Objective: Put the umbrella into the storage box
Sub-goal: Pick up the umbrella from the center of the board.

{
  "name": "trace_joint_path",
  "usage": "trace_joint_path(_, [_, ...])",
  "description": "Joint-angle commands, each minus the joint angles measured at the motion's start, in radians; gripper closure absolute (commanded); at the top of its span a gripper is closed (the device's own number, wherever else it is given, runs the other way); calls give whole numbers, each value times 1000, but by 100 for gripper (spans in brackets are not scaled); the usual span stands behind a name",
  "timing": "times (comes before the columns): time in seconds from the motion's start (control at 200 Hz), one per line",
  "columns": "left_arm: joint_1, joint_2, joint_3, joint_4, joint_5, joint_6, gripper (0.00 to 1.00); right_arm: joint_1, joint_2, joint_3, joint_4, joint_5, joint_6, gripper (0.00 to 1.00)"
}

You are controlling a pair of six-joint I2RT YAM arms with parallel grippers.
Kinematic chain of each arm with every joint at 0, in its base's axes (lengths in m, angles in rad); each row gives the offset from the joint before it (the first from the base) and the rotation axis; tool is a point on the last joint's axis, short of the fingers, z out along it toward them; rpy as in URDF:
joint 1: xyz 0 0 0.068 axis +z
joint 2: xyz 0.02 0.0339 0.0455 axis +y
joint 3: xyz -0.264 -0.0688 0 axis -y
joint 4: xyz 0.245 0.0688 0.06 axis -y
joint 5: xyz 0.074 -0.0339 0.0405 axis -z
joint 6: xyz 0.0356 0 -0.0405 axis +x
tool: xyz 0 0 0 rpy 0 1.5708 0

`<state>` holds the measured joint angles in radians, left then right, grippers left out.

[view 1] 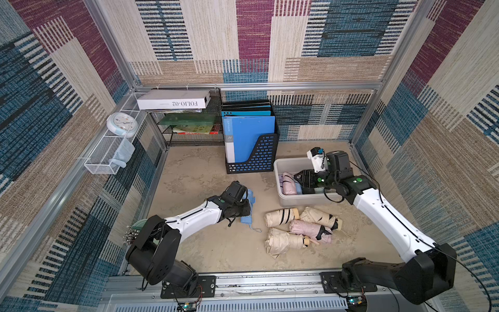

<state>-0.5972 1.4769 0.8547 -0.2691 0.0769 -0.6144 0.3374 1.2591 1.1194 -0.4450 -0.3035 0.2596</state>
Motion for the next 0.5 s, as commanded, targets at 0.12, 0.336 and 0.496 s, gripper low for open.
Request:
trace_joint_path(0.12, [1,-124,43,33,127,345,100,8,-38,38,-7,-141,-128,38])
trace_joint_path(0.336, [0,-209,115,-73,203,686,100,52,-61,94,-64,-203,-226,33])
trace_joint_path(0.496, [-4,-243,176,-156,276,936,100,81,-43,177,-151,-228,-264,31])
